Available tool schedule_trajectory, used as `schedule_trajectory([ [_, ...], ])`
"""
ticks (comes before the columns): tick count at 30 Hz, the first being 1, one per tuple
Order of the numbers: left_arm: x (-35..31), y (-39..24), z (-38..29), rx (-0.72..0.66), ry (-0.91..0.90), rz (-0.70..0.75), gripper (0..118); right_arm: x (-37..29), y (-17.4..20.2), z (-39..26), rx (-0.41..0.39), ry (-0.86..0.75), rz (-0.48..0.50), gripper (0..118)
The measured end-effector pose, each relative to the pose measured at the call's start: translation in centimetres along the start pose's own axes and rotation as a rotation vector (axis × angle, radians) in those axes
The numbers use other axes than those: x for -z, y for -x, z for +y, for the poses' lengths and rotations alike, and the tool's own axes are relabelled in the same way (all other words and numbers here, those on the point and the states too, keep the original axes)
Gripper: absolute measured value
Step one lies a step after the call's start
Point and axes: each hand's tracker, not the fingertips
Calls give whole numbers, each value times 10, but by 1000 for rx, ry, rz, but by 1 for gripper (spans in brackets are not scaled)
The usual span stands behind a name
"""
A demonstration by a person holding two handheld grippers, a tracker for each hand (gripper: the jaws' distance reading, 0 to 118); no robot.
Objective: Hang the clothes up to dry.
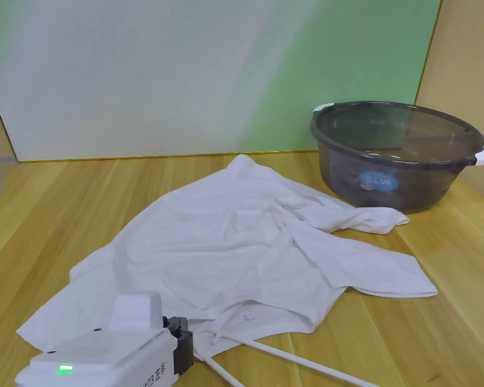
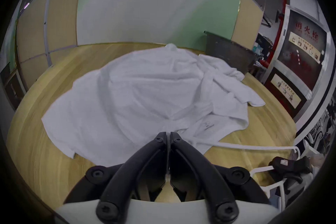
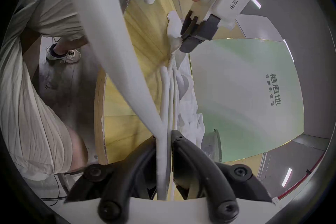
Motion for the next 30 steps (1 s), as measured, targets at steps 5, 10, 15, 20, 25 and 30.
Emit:
schedule_trajectory([
  [5,-9,-8,2,24,-7,-30,0,1,0,0,23,14,2,6],
  [10,-12,-12,-10,56,26,-34,0,0,2,1,34,17,-3,6],
  [15,-14,-13,-25,58,54,-37,0,3,0,2,37,27,-20,6],
  [20,-17,-14,-24,62,56,-45,0,6,-2,4,33,23,-34,6],
  [25,-23,-15,-19,64,33,-46,0,17,-8,9,32,29,-74,6],
  [30,-24,-17,-20,71,24,-36,0,29,-30,16,60,34,-140,6],
])
